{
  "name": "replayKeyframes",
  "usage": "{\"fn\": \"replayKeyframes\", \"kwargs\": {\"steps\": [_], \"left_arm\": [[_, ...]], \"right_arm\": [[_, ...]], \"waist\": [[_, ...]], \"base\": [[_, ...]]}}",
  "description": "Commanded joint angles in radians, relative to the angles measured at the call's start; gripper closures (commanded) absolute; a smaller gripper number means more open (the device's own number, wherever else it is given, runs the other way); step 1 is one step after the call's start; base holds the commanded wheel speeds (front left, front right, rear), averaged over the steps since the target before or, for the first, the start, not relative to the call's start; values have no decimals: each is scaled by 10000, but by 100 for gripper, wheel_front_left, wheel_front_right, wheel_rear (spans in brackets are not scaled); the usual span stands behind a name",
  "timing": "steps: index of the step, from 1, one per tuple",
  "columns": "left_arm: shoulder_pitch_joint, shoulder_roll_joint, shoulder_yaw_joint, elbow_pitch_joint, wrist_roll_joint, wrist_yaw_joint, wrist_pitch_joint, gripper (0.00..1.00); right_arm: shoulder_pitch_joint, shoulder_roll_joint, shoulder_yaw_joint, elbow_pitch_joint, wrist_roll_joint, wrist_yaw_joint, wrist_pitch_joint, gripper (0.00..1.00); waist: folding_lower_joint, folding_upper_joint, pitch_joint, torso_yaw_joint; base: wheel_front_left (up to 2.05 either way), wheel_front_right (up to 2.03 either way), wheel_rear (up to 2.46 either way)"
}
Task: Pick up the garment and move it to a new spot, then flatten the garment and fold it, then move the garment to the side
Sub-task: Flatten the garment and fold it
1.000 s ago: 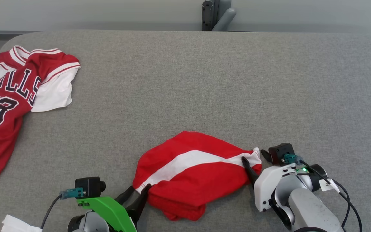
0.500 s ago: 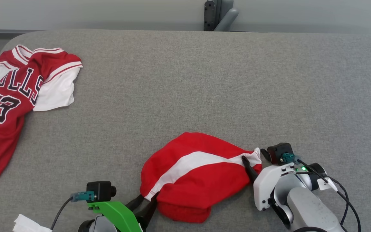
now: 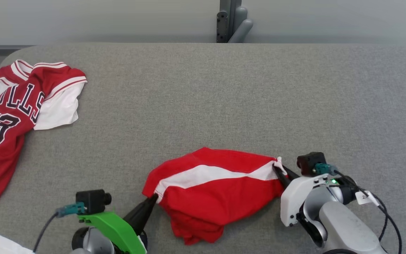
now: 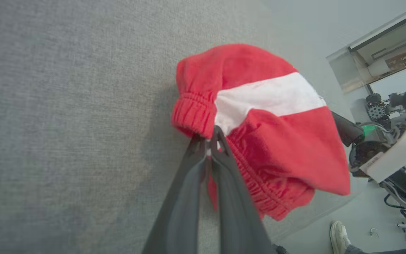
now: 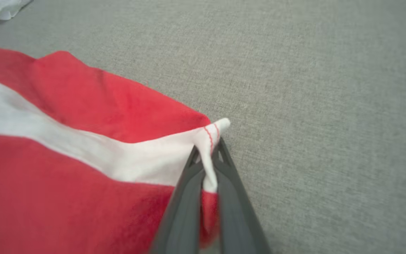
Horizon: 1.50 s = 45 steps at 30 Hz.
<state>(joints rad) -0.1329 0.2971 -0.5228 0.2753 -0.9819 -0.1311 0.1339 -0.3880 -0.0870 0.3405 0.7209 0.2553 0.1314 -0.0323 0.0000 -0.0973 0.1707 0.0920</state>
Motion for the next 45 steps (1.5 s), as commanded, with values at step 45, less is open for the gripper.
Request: {"fn": "replayKeyframes", "kwargs": {"steps": [45], "left_arm": [[-12782,1125,681,2083,1942,4,-3125,100]], "right_arm": [[-10089,356,-3270,-1984,1322,-17,-800,100]], "waist": [[0,-2,5729,-853]], "base": [[0,0,0]]}}
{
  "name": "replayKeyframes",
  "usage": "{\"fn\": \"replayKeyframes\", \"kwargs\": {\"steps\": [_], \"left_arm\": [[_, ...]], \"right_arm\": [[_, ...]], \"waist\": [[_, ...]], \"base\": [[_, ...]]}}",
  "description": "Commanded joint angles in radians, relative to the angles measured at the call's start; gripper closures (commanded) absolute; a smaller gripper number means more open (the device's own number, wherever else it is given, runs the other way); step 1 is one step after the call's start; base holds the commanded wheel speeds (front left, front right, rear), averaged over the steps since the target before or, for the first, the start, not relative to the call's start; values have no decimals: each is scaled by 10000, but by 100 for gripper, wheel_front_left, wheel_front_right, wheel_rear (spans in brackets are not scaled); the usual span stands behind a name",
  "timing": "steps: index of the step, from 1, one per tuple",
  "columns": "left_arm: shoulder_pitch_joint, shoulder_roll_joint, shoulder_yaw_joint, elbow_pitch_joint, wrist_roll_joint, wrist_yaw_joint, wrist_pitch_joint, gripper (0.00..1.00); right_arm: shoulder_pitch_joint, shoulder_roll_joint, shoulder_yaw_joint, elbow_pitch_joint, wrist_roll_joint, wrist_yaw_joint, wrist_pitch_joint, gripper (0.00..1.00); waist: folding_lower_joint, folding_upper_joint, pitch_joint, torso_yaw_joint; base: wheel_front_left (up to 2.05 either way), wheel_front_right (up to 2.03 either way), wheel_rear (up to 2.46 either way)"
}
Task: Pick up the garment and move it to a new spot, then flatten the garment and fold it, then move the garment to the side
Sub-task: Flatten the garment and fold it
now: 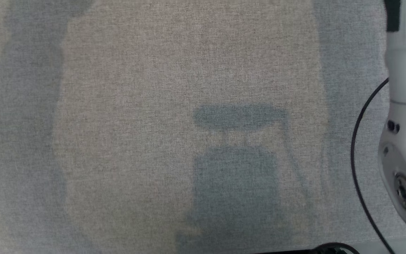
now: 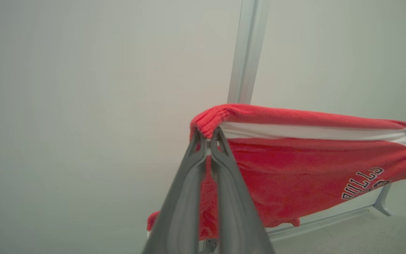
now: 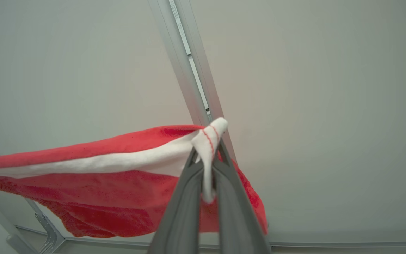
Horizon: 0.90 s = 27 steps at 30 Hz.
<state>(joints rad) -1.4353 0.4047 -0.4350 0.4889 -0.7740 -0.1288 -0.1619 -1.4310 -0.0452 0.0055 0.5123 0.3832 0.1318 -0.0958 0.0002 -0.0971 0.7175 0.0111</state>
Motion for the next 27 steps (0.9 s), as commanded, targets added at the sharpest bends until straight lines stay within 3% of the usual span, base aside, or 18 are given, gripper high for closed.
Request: {"fn": "replayKeyframes", "kwargs": {"steps": [1,8,13,18,21,27], "left_arm": [[519,144,-542,-93,-335,-23,-386,100],[4067,1280,-2634,-1296,-1421,-20,-1032,100],[7307,1658,-2305,-2666,-1589,-17,-1041,100],[10162,1276,-1492,-3527,-1021,-12,-1047,100],[12346,660,-1027,-3596,-324,19,-1048,100],[14743,-29,-825,-3698,390,454,-1052,100]], "right_arm": [[649,-58,300,247,51,-19,-411,100],[4806,-370,1297,46,639,-16,-997,100],[8082,-1127,1949,-1072,1939,-21,-842,100],[10610,-1924,2015,-1907,3032,-29,-854,100],[12228,-2287,1819,-2005,3442,-33,-1020,100],[14486,-2871,1576,-2331,3556,-86,-1146,100]], "waist": [[-2,-3,208,-55],[-2,-3,-687,-40],[-2,-3,-1584,40],[-2,-3,-2600,161],[-2,-3,-3371,218],[-2,-3,-4133,327]], "base": [[0,0,0],[0,0,0],[0,0,0],[0,0,0],[0,0,0],[0,0,0]]}}
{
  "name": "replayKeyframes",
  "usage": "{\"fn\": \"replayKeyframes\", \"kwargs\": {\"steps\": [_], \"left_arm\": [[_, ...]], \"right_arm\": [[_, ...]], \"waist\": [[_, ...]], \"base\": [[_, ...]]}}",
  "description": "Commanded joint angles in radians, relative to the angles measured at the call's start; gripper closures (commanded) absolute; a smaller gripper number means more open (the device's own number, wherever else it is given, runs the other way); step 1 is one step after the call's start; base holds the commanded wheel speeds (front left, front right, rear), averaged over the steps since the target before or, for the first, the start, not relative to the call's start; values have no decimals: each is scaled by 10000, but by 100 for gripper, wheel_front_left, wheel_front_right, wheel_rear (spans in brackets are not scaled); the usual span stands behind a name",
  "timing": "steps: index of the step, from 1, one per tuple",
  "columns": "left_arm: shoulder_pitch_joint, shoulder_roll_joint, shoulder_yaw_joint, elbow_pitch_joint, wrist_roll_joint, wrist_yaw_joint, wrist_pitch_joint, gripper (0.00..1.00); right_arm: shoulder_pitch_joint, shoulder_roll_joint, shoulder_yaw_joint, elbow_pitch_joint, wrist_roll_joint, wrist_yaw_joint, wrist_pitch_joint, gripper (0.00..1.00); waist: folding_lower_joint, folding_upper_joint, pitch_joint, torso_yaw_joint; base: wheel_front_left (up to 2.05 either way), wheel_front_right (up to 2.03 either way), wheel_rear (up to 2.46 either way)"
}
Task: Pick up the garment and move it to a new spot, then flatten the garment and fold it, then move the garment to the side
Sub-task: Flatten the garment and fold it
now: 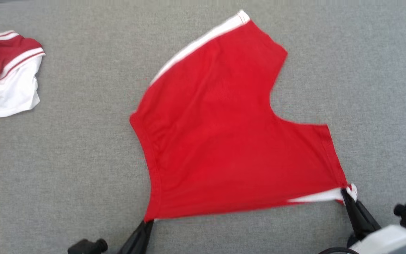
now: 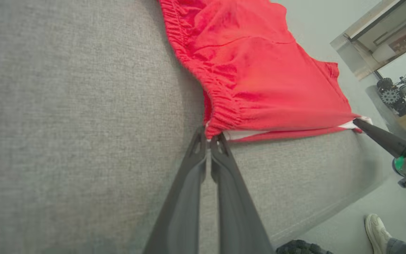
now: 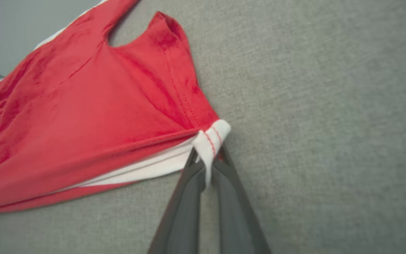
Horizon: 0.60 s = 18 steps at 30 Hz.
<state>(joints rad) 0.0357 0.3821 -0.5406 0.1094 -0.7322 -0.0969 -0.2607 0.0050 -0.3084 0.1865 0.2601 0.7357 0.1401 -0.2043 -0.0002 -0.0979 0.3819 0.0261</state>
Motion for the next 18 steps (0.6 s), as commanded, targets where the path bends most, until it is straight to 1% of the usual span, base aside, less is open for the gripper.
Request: {"fn": "replayKeyframes", "kwargs": {"steps": [1,5,8,10,12,15,18], "left_arm": [[442,22,284,2,32,256,-66,100],[1500,-328,596,-620,-53,690,-85,100],[1659,-433,657,-1166,-213,806,-37,100],[1462,-466,679,-1606,-427,804,181,100],[974,-438,759,-2028,-661,722,549,100],[-39,-408,877,-2454,-874,692,1224,100],[-1449,-696,988,-2517,-1241,611,1901,100]], "right_arm": [[611,-290,-383,16,101,-171,-105,100],[1967,-390,-953,-1366,365,-173,82,100],[2072,-340,-1165,-2343,170,-167,513,100],[1539,-216,-1221,-2764,28,-162,904,100],[835,-84,-1271,-2896,-215,-118,1346,100],[-741,211,-1378,-2878,-552,-105,1964,100],[-2529,392,-1437,-2449,-962,-104,2596,100]], "waist": [[2,4,-929,263],[2,4,-1233,433],[2,4,-1309,443],[2,4,-1240,454],[2,4,-1018,586],[2,4,-277,890],[2,4,648,1292]], "base": [[0,0,0],[0,0,0],[0,0,0],[0,0,0],[0,0,0],[0,0,0],[0,0,0]]}}
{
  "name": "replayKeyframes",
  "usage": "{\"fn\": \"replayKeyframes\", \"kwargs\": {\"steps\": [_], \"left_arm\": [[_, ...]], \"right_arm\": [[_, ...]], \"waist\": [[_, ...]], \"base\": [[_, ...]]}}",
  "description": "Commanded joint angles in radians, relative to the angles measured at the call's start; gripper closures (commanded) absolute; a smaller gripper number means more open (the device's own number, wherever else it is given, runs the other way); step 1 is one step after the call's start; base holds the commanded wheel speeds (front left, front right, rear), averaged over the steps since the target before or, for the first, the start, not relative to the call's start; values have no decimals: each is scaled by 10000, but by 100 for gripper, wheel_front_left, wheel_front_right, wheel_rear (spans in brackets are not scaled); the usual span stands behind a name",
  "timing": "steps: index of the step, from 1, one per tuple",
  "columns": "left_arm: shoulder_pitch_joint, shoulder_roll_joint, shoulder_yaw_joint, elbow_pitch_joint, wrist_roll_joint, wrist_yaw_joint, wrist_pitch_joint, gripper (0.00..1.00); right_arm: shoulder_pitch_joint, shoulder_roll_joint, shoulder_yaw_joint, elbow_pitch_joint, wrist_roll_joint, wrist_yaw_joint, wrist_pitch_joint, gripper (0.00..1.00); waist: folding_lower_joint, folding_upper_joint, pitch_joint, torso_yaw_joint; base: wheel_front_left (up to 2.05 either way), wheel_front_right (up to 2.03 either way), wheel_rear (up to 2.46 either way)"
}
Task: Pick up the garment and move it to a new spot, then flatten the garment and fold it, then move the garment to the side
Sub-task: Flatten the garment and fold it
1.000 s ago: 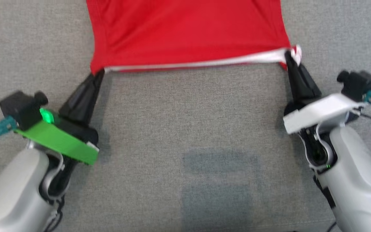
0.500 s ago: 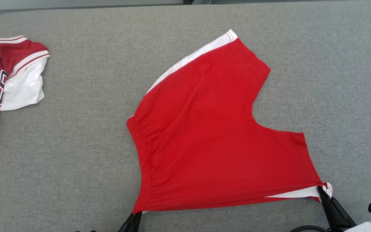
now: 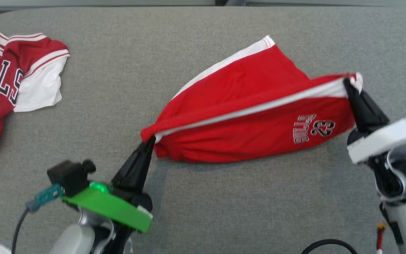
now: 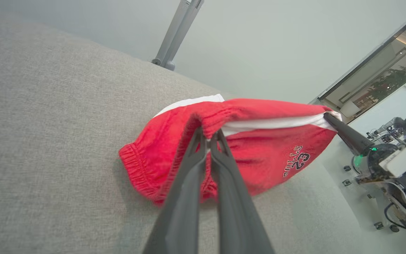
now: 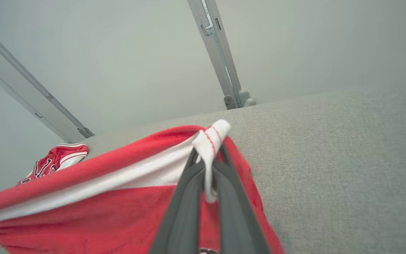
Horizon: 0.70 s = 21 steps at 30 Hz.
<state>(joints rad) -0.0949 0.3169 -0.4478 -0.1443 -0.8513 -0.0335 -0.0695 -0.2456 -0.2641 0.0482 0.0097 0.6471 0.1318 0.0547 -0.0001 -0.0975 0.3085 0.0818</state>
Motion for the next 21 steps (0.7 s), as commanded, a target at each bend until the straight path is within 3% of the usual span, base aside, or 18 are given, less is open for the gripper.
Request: {"fn": "replayKeyframes", "kwargs": {"steps": [1,7,12,21], "left_arm": [[-654,-124,90,144,-109,10,231,100],[-3206,-1015,-125,1830,-490,-120,1097,100],[-4597,-1728,-518,3847,-222,-311,1076,100],[-5313,-1854,-586,5244,192,-146,777,100]], "right_arm": [[-625,-91,-94,264,-304,-21,214,100],[-3635,-192,-299,2058,-1114,-20,1144,100],[-5492,-187,-118,4153,-1721,-18,1245,100],[-6759,-286,863,6144,-1986,-18,1069,100]], "waist": [[1,0,1699,903],[1,0,3048,1871],[1,0,3346,2392],[1,0,3104,2635]], "base": [[0,0,0],[0,0,0],[0,0,0],[0,0,0]]}}
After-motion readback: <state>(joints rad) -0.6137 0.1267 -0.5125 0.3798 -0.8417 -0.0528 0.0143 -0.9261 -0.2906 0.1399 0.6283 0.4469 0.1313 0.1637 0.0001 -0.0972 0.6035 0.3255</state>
